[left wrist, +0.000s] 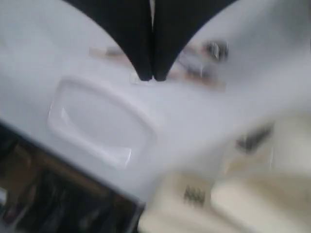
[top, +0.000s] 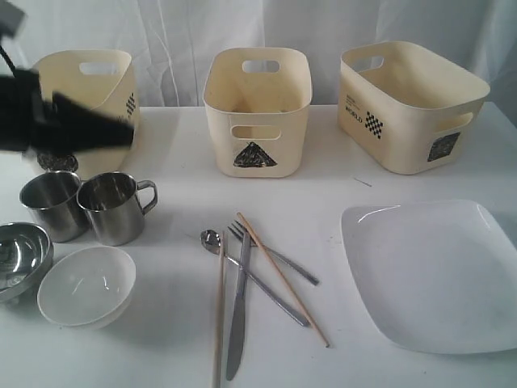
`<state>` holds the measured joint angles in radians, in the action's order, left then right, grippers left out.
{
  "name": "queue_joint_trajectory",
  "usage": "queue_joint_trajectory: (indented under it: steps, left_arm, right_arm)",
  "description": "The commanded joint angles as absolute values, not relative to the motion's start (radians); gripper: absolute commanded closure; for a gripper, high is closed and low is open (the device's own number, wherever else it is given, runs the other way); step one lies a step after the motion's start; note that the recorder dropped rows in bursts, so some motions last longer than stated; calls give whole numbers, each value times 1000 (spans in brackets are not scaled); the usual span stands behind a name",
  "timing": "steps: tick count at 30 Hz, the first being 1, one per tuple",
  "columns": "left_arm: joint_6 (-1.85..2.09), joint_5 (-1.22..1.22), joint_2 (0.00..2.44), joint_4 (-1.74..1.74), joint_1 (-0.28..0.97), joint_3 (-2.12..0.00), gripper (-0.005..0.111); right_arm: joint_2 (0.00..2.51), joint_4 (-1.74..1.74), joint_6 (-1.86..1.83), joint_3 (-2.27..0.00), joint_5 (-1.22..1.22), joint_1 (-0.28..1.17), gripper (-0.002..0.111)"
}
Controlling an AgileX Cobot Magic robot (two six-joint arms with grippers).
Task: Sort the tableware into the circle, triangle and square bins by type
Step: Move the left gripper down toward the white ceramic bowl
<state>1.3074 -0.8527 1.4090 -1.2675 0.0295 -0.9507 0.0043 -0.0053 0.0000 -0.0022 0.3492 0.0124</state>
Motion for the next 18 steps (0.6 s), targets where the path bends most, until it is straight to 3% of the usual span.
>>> queue_joint_trajectory:
  steps: [1, 5, 7, 13, 16, 18]
  left_arm:
    - [432, -724, 1440, -411, 53, -955, 107]
    - [-190, -718, 1438, 284, 39, -955, 107]
    - [-286, -716, 1423, 407, 39, -955, 107]
    - [84, -687, 1373, 14, 52, -955, 105]
    - [287, -700, 1380, -237, 52, -955, 89]
    - [383, -711, 1396, -393, 52, -954, 71]
  right_arm:
    - [0, -13, 0, 0, 348, 8, 108]
    - [0, -13, 0, 0, 348, 8, 108]
    - [0, -13, 0, 0, 348, 8, 108]
    - [0, -13, 0, 0, 348, 8, 108]
    - [0, -13, 0, 0, 348, 8, 108]
    - [0, -13, 0, 0, 348, 8, 108]
